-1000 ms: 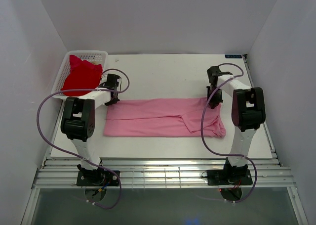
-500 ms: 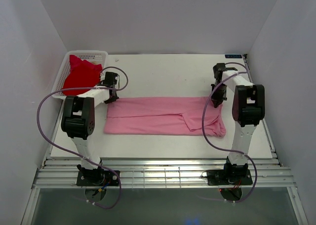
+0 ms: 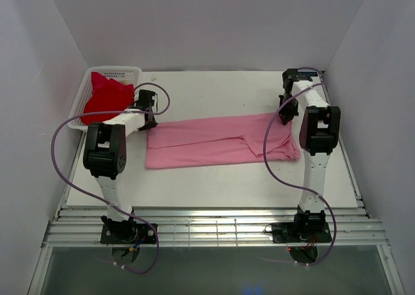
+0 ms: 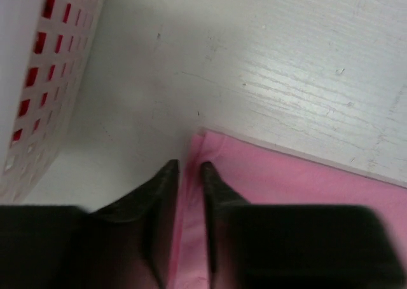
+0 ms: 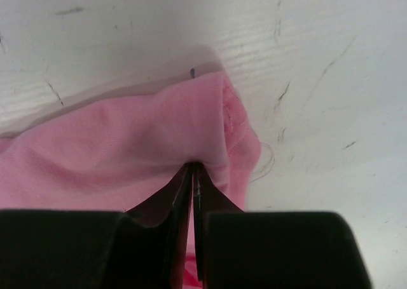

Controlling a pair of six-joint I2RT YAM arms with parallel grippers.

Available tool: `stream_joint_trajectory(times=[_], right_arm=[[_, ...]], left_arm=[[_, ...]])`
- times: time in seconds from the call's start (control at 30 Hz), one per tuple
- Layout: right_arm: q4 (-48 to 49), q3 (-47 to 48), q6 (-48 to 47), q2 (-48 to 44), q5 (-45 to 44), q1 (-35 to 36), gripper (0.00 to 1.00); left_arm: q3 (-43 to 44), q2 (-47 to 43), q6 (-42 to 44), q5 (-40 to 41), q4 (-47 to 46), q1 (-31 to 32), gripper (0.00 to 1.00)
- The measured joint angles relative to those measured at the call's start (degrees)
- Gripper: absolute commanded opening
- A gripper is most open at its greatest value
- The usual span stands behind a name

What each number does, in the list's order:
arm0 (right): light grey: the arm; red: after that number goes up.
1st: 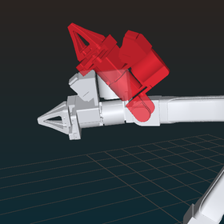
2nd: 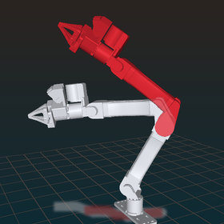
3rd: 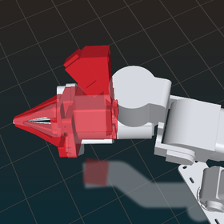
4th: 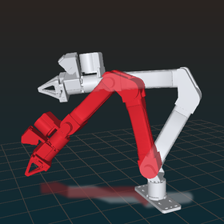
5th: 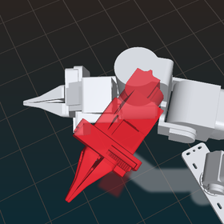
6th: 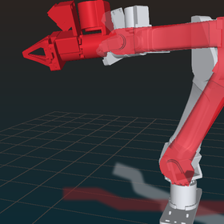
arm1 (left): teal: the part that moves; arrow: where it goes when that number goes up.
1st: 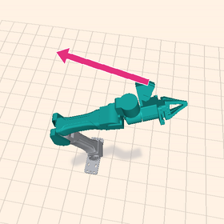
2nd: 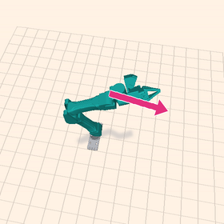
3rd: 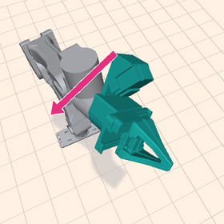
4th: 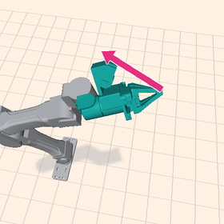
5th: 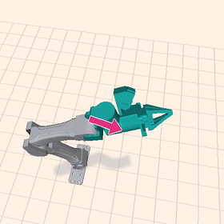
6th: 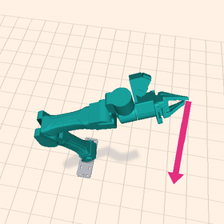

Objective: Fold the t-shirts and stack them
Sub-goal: Fold the other side of the tshirt into a rectangle

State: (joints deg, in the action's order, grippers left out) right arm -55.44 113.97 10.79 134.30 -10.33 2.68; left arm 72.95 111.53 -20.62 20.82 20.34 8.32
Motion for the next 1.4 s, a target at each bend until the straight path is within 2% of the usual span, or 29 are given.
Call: stream_joint_trajectory(times=[0.03, 0.07, 0.1, 0.2, 0.3, 0.37, 0.43, 0.57, 0.7, 0.83, 0.93, 1.03, 1.4], right_arm=[[0.3, 0.8, -0.2, 0.3, 0.0, -0.3, 0.13], [0.9, 1.0, -0.4, 0.4, 0.0, -0.6, 0.17], [1.8, 0.9, -0.7, 0.3, 0.0, -0.9, 0.19], [7.4, -4.4, -1.5, -3.0, 0.5, -1.6, 0.25], [12.3, -13.3, -2.3, -10.2, 1.5, -1.9, 0.31], [13.6, -16.7, -2.5, -15.3, 1.9, -1.9, 0.31], [14.4, -17.5, -2.7, -19.9, 2.5, -1.9, 0.31], [17.1, -20.0, -3.1, -27.0, 3.4, -1.9, 0.32], [17.2, -25.5, -3.5, -29.6, 4.3, -1.9, 0.31], [16.6, -33.6, -3.4, -29.6, 4.8, -1.9, 0.31], [15.7, -37.3, -3.1, -29.7, 5.0, -1.9, 0.32], [15.6, -38.6, -2.8, -30.2, 5.2, -1.9, 0.32], [16.7, -41.3, -2.3, -33.8, 5.6, -1.9, 0.3]], left_arm=[[0.2, -0.1, 0.2, 0.0, 0.0, 0.0, 0.47], [0.3, -0.3, 0.3, -0.1, -0.1, -0.1, 0.6], [0.5, -0.6, 0.6, -0.1, -0.1, -0.1, 0.66], [1.8, -2.6, 0.5, -0.1, -0.3, 0.2, 0.77], [3.5, -5.9, 0.2, 0.2, -0.3, 1.4, 0.84], [4.8, -8.3, -0.2, 0.2, -0.5, 3.3, 0.84], [6.4, -10.3, -1.2, 0.2, -1.0, 7.1, 0.8], [10.7, -10.4, -3.9, -2.7, -1.9, 18.7, 0.79], [15.3, -4.7, -6.4, -8.1, -2.3, 29.1, 0.81], [21.6, 5.0, -7.9, -12.9, -0.7, 35.5, 0.82], [26.1, 11.9, -9.0, -15.3, 1.7, 37.9, 0.83], [27.1, 15.4, -10.7, -17.9, 4.0, 38.9, 0.84], [27.3, 16.0, -14.6, -21.7, 4.7, 39.9, 0.84]])
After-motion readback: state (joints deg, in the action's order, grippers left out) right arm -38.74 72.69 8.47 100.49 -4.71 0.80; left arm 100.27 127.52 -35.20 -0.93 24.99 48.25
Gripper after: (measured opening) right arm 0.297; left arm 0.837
